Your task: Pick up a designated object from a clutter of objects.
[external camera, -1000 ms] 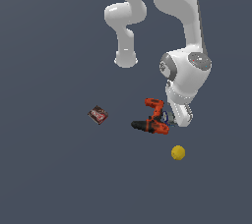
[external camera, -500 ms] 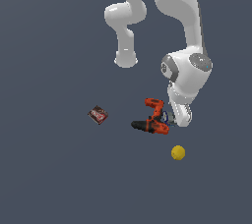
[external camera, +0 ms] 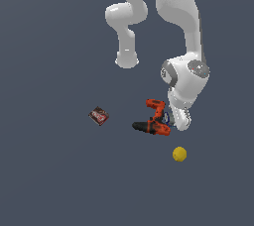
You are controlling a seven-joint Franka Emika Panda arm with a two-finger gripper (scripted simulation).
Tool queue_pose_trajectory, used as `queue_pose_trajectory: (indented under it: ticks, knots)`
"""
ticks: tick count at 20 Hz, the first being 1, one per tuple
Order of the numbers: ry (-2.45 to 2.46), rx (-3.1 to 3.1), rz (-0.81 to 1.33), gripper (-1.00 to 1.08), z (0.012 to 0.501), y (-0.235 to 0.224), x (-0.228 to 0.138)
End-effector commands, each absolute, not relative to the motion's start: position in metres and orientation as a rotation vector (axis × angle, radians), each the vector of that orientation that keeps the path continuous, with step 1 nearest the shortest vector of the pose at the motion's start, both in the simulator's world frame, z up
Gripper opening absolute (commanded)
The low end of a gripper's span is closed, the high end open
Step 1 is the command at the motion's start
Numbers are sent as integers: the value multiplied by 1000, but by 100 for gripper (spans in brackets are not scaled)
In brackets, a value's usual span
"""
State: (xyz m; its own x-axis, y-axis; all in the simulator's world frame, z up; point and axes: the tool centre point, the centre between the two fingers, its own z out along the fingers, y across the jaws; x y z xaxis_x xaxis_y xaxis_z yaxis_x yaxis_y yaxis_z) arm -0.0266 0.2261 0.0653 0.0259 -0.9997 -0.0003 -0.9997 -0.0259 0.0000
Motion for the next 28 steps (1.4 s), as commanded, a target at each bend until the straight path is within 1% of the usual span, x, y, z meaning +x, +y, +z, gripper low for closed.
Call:
queue_pose_trajectory:
  ticks: [1, 8, 9, 21, 28]
  knots:
    - [2194, -2249, 1, 100, 53, 226, -27]
    - [2195, -2248, 1, 100, 38, 226, -27]
    - [2195, -2248, 1, -100, 38, 226, -27]
    - [2195, -2247, 0, -100, 40, 226, -26]
    - [2195, -2246, 1, -100, 62, 225, -25]
